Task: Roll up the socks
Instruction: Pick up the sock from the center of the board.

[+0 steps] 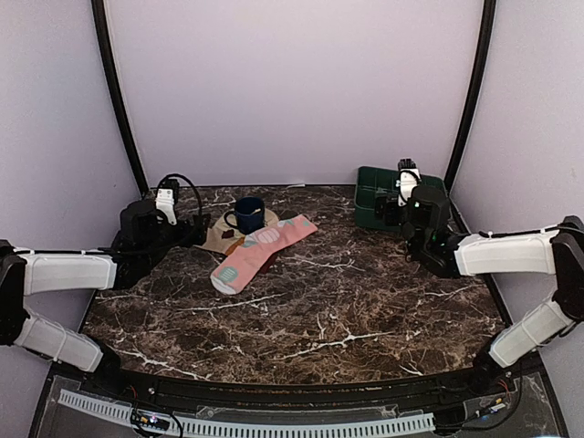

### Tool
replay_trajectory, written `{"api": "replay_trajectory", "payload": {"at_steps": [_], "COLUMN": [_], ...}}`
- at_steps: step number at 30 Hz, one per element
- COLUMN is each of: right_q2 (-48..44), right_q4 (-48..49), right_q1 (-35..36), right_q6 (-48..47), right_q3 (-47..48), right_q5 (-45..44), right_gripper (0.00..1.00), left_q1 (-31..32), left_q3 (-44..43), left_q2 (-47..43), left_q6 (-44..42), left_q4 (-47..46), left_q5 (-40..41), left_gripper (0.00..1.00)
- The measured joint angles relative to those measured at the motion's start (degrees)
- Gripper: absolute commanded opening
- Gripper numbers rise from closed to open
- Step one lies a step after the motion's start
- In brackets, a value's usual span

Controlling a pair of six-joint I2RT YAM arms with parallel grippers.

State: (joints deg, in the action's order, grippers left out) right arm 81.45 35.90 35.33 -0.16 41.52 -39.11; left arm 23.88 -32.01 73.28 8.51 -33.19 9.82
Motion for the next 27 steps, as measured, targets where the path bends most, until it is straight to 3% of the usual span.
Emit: {"api": "replay_trajectory", "payload": {"at_steps": [4, 8, 11, 20, 27], "right_q2": [2.8, 3.4, 3.4, 4.0, 7.9], "right_q4": [0.5, -1.9, -1.6, -1.4, -2.4], "right_q1": [1.8, 1.7, 1.8, 3.7, 4.0], "right_q6": [-4.0, -3.6, -1.0, 6.3, 7.5], "right_q3": [2.9, 7.9, 9.1, 9.2, 13.2], "right_q5": [0.4, 8.9, 16.2, 27.2, 34.1], "right_gripper": [1.0, 1.0, 1.0, 1.0, 0.81], "left_q1": [4.5, 7.1, 8.1, 9.2, 9.6], "left_q3": [-1.4, -3.1, -3.3, -2.4, -1.9], "left_q2": [0.0, 0.0, -0.2, -2.2, -2.9], "left_q6": [-1.0, -1.2, -0.6, 1.7, 4.1], "left_q4": [1.7, 3.6, 5.2, 11.2, 14.8], "left_q5": [1.8, 3.2, 3.5, 3.0, 1.4], "left_gripper": [0.98, 0.98, 0.98, 0.96, 0.89]}}
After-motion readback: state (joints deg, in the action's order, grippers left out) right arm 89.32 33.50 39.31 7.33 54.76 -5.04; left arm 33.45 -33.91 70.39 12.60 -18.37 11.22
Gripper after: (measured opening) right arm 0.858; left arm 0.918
